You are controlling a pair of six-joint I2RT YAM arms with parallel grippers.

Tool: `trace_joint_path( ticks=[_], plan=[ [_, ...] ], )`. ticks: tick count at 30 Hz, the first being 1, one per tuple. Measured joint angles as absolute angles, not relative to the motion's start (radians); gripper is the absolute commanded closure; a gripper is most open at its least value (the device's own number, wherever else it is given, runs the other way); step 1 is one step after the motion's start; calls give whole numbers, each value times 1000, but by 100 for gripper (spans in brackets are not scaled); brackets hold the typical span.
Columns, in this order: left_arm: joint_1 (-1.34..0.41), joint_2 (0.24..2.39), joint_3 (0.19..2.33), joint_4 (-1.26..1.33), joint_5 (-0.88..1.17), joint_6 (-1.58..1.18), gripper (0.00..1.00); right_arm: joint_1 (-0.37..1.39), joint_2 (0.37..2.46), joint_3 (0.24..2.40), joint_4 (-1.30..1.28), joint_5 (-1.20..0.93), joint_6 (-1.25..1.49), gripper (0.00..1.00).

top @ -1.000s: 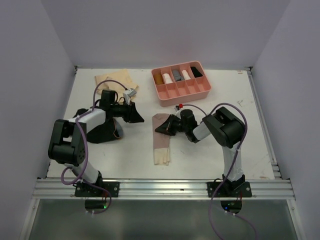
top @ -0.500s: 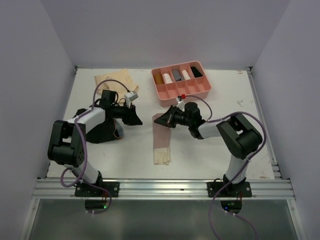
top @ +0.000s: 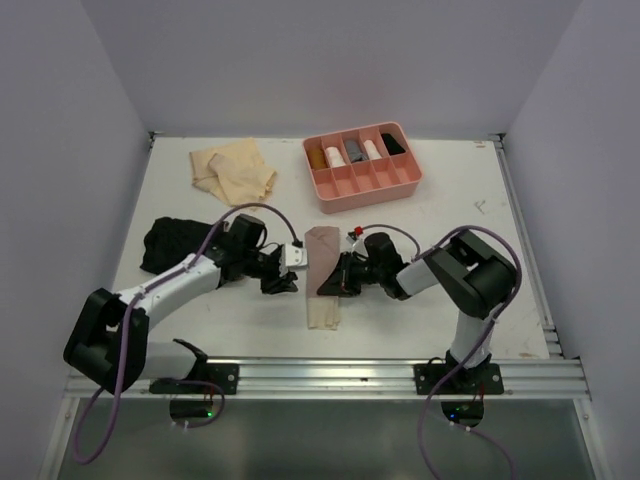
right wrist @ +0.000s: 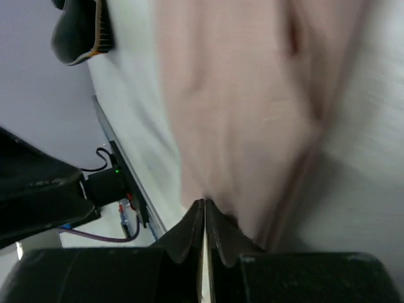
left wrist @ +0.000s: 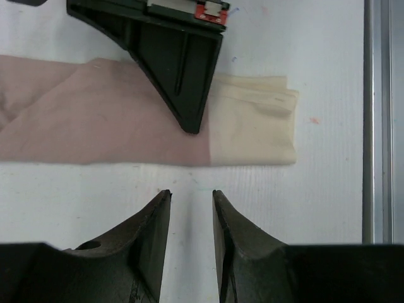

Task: Roll the underwear

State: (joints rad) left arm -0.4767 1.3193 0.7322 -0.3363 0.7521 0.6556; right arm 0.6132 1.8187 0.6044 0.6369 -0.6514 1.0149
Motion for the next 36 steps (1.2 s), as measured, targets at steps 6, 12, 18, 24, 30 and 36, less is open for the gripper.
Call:
trace_joint_path(
  ticks=[6, 12, 18, 24, 30, 36],
  plan=[
    [-653, 1258, 621, -333, 653, 818, 62, 609, 1956, 571, 831, -702, 1095, 92],
    [-823, 1194, 538, -315, 559, 992, 62, 609, 1986, 556, 921, -703, 1138, 92],
    [-917, 1177, 488, -290, 478, 1177, 61, 609, 1990, 556, 929, -704, 1144, 92],
    [-937, 1209, 476, -234, 427, 1307, 61, 609, 1990, 556, 929, -704, 1143, 92],
    [-958, 1231, 465, -208, 416, 1389, 61, 609, 1990, 555, 929, -704, 1143, 92],
    [-987, 1230, 442, -204, 419, 1447, 62, 609, 1993, 555, 933, -707, 1144, 92]
  ],
)
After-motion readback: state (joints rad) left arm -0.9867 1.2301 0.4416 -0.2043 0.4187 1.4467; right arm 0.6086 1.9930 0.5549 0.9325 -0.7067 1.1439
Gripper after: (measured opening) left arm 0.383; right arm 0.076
